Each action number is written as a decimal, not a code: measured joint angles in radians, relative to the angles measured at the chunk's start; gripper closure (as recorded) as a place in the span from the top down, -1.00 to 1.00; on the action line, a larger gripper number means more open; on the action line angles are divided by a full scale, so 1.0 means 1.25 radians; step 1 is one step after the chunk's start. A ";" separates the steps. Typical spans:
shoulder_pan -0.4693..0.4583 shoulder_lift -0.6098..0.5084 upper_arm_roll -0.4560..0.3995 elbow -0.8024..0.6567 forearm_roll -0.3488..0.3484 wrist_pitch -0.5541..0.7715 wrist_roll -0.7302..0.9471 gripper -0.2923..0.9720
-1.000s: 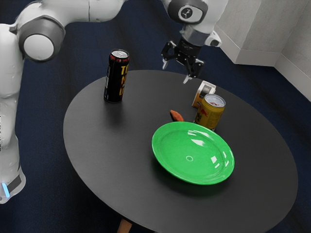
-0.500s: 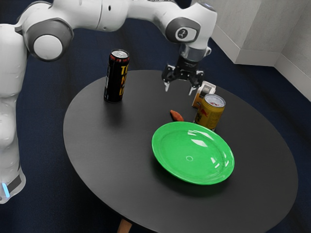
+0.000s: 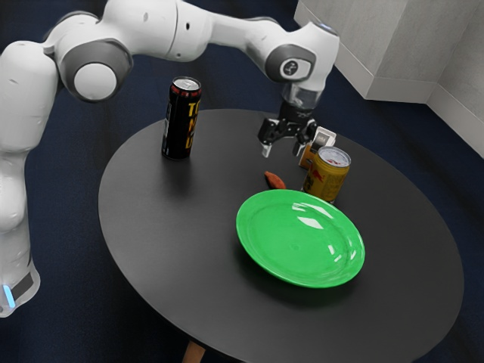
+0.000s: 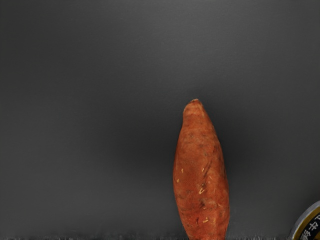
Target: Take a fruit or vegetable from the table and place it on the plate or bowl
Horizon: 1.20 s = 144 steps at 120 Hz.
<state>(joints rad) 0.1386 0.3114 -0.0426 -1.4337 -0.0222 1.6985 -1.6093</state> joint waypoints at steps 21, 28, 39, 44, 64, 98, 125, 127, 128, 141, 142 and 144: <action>0.035 0.046 -0.030 0.014 0.000 0.001 -0.017 0.54; 0.038 0.060 -0.032 0.024 -0.002 0.002 -0.021 0.54; 0.041 0.078 -0.034 0.039 -0.006 0.002 -0.026 0.54; 0.041 0.091 -0.034 0.048 -0.008 0.002 -0.028 0.54; 0.045 0.127 -0.035 0.057 -0.018 0.002 -0.036 0.54; 0.048 0.164 -0.037 0.072 -0.028 0.003 -0.045 0.54; 0.047 0.165 -0.035 0.072 -0.028 0.003 -0.050 0.53; 0.047 0.165 -0.035 0.072 -0.028 0.003 -0.050 0.53; 0.047 0.165 -0.035 0.072 -0.028 0.003 -0.051 0.52; 0.048 0.166 -0.033 0.070 -0.037 0.003 -0.052 0.40; 0.048 0.166 -0.033 0.069 -0.038 0.003 -0.052 0.40; 0.048 0.167 -0.033 0.069 -0.040 0.003 -0.052 0.39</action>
<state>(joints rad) 0.1991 0.5195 -0.0838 -1.3475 -0.0719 1.7025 -1.6745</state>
